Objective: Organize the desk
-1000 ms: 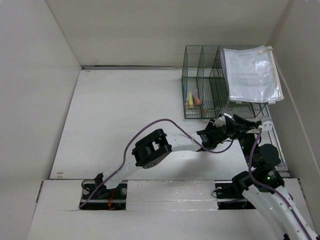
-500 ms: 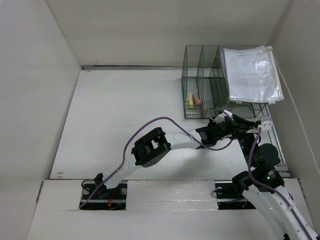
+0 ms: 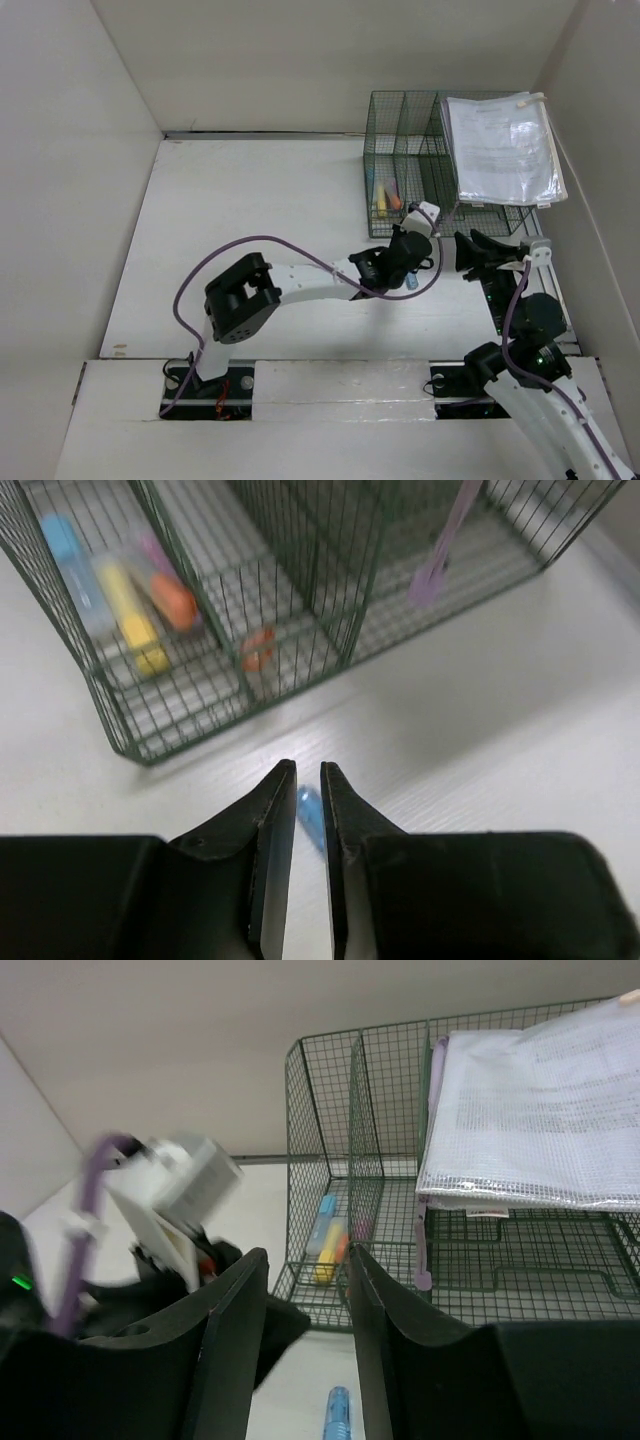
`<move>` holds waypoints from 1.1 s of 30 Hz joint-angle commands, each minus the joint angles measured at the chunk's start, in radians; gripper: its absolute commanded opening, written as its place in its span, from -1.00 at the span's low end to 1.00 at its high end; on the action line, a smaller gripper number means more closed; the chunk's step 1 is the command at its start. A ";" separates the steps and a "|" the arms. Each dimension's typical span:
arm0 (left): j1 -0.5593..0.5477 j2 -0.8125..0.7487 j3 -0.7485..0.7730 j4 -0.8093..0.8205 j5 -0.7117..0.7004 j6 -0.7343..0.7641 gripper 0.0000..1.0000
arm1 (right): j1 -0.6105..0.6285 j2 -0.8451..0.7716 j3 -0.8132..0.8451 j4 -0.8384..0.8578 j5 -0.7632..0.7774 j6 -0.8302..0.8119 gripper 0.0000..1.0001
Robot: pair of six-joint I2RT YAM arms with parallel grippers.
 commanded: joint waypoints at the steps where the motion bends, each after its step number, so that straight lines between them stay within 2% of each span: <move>1: 0.013 -0.130 -0.014 0.111 -0.020 0.008 -0.75 | -0.005 -0.021 -0.003 0.012 0.022 -0.008 -0.13; 4: 0.046 -0.123 0.057 0.064 0.053 -0.001 -0.68 | -0.005 -0.003 -0.002 0.018 0.014 -0.006 -0.12; 7: 0.056 -0.060 0.178 -0.129 0.138 -0.077 -0.41 | -0.005 0.008 0.000 0.016 0.014 -0.008 -0.12; 9: 0.056 -0.035 0.174 -0.187 0.168 -0.114 -0.20 | -0.005 0.008 0.001 0.018 0.016 -0.008 -0.12; 12: 0.056 -0.020 0.121 -0.180 0.167 -0.185 0.00 | -0.005 -0.014 0.003 0.009 0.026 -0.006 -0.11; 24: 0.046 0.211 0.272 -0.310 0.127 -0.252 -0.01 | -0.005 -0.020 0.006 0.006 0.022 -0.008 -0.07; 33: 0.046 0.244 0.291 -0.335 0.124 -0.303 -0.09 | -0.005 0.002 0.004 0.012 0.008 -0.008 -0.07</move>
